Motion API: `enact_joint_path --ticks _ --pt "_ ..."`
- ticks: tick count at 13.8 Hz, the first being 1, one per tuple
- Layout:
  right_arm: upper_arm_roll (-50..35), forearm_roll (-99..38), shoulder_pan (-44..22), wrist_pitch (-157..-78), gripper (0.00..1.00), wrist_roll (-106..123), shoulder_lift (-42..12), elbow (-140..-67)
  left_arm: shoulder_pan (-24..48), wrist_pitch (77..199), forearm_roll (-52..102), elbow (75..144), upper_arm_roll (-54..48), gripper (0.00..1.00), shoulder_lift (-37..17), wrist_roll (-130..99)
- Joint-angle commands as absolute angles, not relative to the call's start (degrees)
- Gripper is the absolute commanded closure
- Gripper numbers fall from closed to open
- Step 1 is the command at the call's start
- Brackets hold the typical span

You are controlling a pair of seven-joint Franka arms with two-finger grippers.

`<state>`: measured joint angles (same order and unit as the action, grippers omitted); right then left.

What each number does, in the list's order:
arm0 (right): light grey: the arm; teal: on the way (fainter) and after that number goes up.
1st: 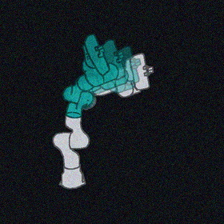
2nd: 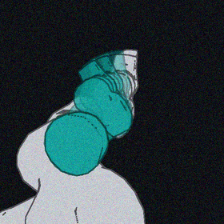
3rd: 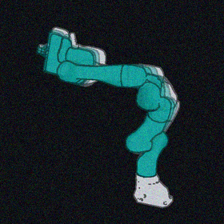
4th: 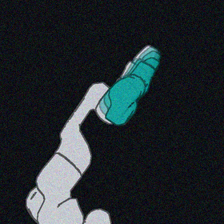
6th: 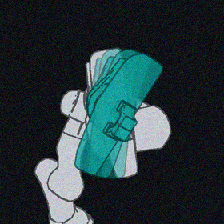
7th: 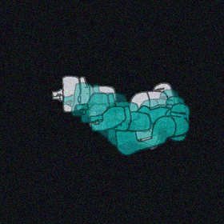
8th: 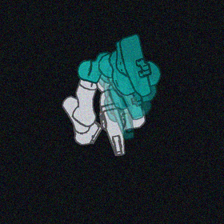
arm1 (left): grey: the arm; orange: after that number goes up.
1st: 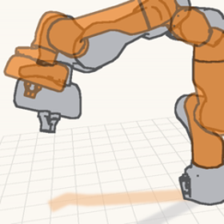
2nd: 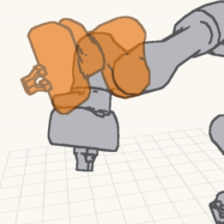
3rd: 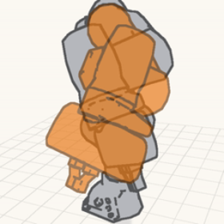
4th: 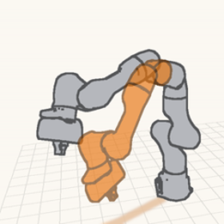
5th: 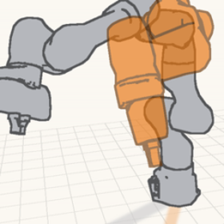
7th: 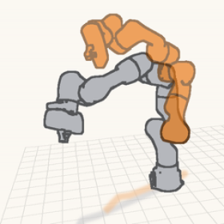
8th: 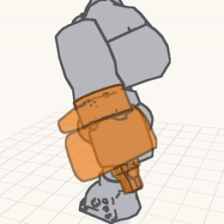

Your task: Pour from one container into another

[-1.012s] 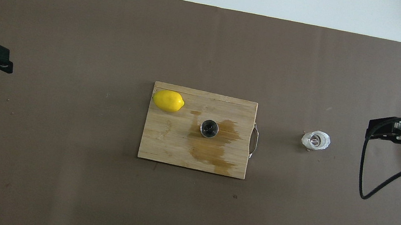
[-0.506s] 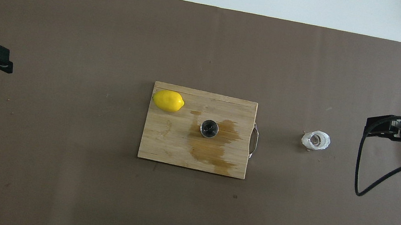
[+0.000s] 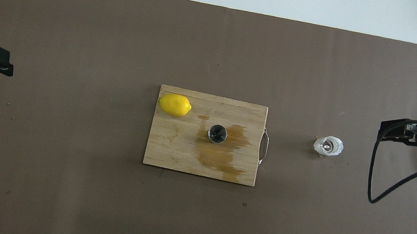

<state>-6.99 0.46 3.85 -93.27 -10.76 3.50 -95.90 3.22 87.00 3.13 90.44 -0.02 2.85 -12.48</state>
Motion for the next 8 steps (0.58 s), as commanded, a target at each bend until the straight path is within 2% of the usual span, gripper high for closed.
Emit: enact_joint_path --ticks 1,3,8 --pt "-6.2 0.6 3.5 -95.3 0.0 -9.3 4.0 -96.8 2.4 86.8 3.8 92.4 -0.4 0.0 4.6 -12.5" --pt "-3.8 0.6 1.2 -95.2 0.0 -9.3 4.0 -96.9 2.4 86.8 3.8 92.4 -0.4 0.0 4.6 -12.5" --pt "-3.3 0.6 1.5 -94.8 0.0 -9.4 4.2 -97.4 2.5 86.8 3.8 92.4 -0.4 0.0 4.6 -12.5"
